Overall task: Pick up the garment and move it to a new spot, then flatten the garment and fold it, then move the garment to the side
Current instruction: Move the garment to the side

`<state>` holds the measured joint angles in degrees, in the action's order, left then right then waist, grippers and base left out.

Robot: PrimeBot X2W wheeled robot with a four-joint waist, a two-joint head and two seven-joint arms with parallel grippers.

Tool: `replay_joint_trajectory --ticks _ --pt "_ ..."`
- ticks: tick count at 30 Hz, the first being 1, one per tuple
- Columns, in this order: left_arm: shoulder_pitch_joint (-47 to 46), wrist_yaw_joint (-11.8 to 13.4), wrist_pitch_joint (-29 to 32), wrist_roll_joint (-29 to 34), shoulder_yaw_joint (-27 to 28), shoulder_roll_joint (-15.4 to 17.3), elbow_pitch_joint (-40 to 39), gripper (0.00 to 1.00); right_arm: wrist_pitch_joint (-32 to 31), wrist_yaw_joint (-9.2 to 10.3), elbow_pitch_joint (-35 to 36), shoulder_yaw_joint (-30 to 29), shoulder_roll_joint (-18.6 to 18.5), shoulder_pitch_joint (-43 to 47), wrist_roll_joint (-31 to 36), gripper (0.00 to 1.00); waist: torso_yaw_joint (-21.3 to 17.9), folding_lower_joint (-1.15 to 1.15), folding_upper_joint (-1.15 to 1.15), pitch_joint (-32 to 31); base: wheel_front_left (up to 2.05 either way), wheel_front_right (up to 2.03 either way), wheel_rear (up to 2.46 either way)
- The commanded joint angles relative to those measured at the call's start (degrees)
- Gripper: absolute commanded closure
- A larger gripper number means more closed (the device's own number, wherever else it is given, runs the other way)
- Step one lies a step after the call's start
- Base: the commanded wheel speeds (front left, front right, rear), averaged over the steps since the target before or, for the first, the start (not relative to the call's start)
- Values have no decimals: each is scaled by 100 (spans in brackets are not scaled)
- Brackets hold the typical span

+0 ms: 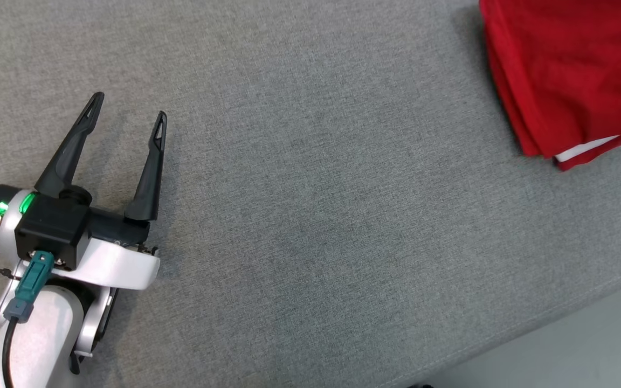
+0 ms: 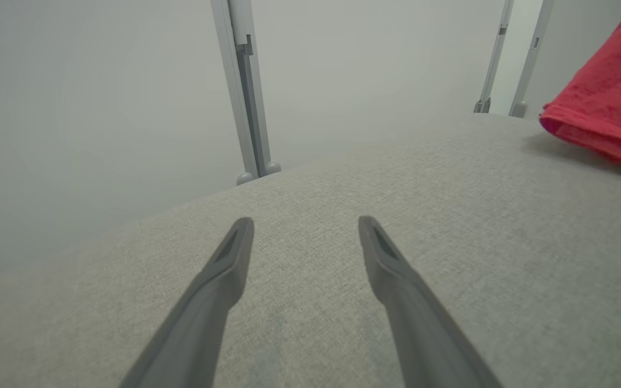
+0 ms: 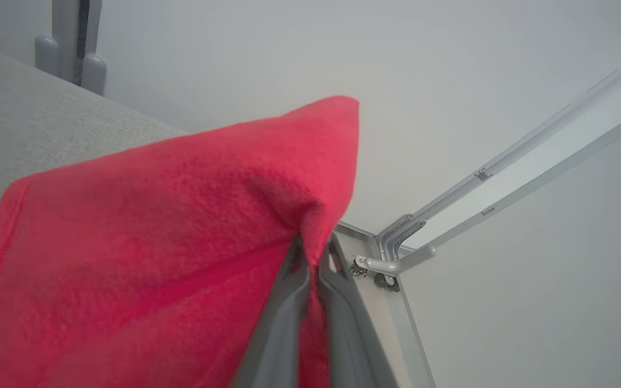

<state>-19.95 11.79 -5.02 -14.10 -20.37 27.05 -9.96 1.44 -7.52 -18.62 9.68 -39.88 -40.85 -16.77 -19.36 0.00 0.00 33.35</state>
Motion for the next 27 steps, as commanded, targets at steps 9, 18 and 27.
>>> replay_joint_trajectory --ticks 9,18,27 --pt "-326 -96 109 92 -86 79 -109 0 707 5 -2007 -253 386 -900 268 0 87 0 0 289 0 0 0" --pt "-334 -57 -89 -5 -149 -64 109 0 1234 5 -3071 -720 887 -976 193 0 262 0 0 51 0 0 0" --pt "-4 86 -468 -236 -162 -364 475 0 1388 5 -1934 -1734 1622 -46 149 0 556 0 0 -765 0 0 0"
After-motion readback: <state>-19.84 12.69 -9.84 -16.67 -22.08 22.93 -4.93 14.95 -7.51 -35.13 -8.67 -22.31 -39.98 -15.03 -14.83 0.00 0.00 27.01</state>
